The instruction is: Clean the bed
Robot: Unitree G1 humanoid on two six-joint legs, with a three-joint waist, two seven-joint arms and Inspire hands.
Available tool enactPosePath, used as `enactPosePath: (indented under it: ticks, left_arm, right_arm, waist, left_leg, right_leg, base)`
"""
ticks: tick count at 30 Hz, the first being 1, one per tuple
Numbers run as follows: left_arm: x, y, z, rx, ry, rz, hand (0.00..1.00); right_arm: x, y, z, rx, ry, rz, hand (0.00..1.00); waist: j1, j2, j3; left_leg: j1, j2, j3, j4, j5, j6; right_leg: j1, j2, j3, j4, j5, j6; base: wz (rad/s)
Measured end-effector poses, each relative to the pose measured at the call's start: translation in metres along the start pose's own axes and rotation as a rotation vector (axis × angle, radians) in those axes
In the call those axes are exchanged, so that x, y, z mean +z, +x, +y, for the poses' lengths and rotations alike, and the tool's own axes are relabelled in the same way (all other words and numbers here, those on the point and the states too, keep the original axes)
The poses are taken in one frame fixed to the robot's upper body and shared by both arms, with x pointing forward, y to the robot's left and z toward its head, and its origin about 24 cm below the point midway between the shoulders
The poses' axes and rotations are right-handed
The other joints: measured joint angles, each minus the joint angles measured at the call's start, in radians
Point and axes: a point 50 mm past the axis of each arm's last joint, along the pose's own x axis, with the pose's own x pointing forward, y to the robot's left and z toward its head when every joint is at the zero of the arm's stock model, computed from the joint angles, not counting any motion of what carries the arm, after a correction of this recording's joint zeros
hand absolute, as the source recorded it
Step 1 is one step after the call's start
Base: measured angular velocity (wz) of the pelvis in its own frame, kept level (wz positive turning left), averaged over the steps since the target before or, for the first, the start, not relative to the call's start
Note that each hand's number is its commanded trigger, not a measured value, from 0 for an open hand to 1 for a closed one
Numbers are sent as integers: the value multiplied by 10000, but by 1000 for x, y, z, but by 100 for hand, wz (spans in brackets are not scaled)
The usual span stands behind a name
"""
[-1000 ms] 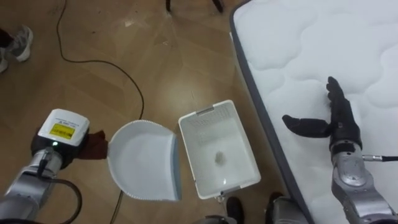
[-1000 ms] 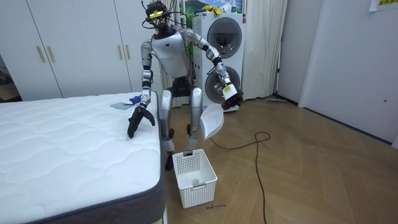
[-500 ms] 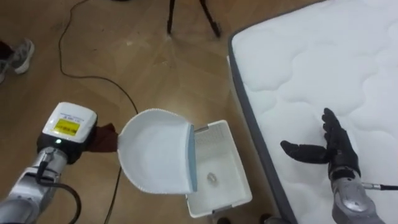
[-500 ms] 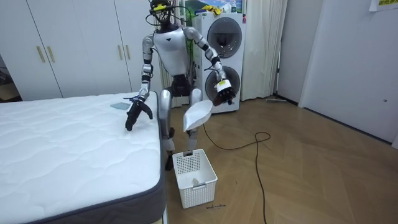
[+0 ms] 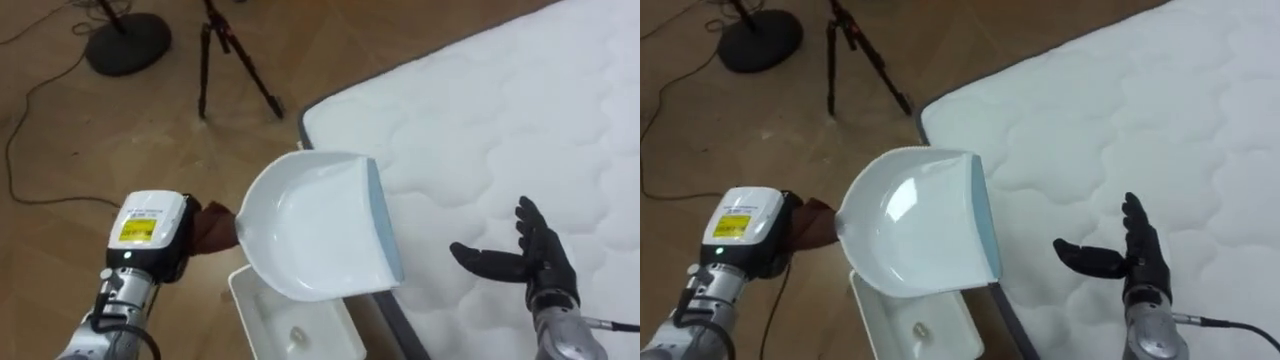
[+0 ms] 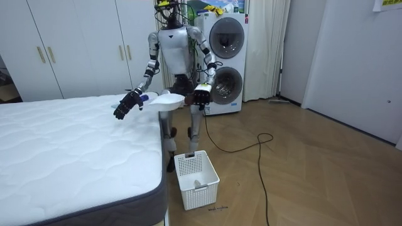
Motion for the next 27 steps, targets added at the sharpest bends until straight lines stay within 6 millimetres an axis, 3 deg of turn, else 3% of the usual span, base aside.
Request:
enactPosePath:
  ticks: [1,3,4,5,6,7,9,11,13,15,19,23,25,26,27]
  left_arm:
    - [1,0,0,34,-48,-25,100]
    - [0,3,7,399,-148,-60,100]
    - [-1,5,10,560,-149,-33,100]
    - [0,7,13,766,-266,48,100]
    - [3,7,12,906,-505,145,100]
    - [4,7,11,938,-667,202,100]
    - [7,7,9,967,-1054,346,100]
    - [7,10,11,1114,-1435,504,100]
    - [7,7,8,1068,-1910,775,100]
    - [6,7,7,990,-2136,956,100]
    - [9,7,5,834,-2232,949,100]
    - [17,-2,-7,275,-2337,814,100]
    - [20,-9,-11,122,-2501,878,100]
    - [20,-13,-13,56,-2540,889,100]
    - [19,-15,-14,2,-2666,981,100]
  right_arm:
    - [0,0,1,60,-24,27,0]
    - [2,1,4,214,-114,92,0]
    - [3,2,5,235,-86,76,0]
    - [2,2,4,199,-60,175,0]
    - [1,2,2,104,42,228,0]
    - [1,2,2,70,78,225,0]
    - [1,2,9,96,151,215,0]
    - [2,4,18,418,40,177,0]
    - [3,4,24,744,-116,104,0]
    - [2,4,25,779,-154,122,0]
    - [5,5,21,815,-291,22,0]
    - [4,4,19,1154,-456,32,0]
    - [7,4,20,1449,-685,-105,0]
    - [7,4,22,1635,-742,-146,0]
    - [9,4,24,1853,-746,-213,0]
  waist:
    - [68,-16,10]
    - [362,-137,19]
    - [468,-158,36]
    - [507,-221,55]
    - [540,-267,44]
    - [587,-309,35]
    - [801,-569,33]
    - [768,-836,27]
    - [884,-882,28]
    - [780,-809,13]
    - [223,-837,-3]
    - [46,-829,-12]
    - [62,-832,-27]
    - [212,-847,-39]
    - [509,-870,-47]
  left_leg:
    - [76,74,292,-4,-50,-2]
    - [214,465,1531,-173,-102,-6]
    - [198,607,1839,-210,-118,-8]
    - [278,787,2383,-287,-140,-19]
    - [527,845,2859,-476,-141,-44]
    - [665,859,3099,-545,-139,-62]
    - [1009,920,3888,-509,-188,-208]
    - [795,934,3673,-206,-194,-227]
    - [600,925,2382,129,-176,-319]
    - [608,940,1506,189,-126,-460]
    - [843,1040,1377,77,-98,-672]
    - [1199,1114,1412,-7,-184,-855]
    - [1236,1070,1094,-3,-214,-905]
    - [1265,993,563,-3,-239,-946]
    - [1312,791,-497,-6,-250,-959]
  right_leg:
    - [-32,-1,-236,-15,92,-63]
    - [40,162,-1163,-792,898,-371]
    - [49,178,-1512,-919,1021,-357]
    - [89,-85,-2325,-267,611,-113]
    - [403,-574,-2926,494,56,-70]
    - [638,-858,-3149,762,-201,41]
    - [1698,-1559,-3414,599,-644,550]
    - [1908,-1597,-3379,-253,-774,692]
    - [1953,-1424,-3026,-736,-744,693]
    - [2170,-1266,-2954,-980,-549,597]
    - [2194,-1040,-2612,-1029,-469,490]
    - [2196,-836,-2226,-1024,-413,395]
    - [2014,-675,-1791,-987,-348,317]
    - [1893,-491,-1388,-975,-273,265]
    - [1723,-248,-803,-891,-188,208]
  base:
    - [-139]
    - [-161]
    - [-139]
    - [-116]
    - [-110]
    - [-115]
    - [-118]
    - [-81]
    - [-97]
    - [-56]
    - [-24]
    - [-47]
    - [-78]
    - [-127]
    - [-144]
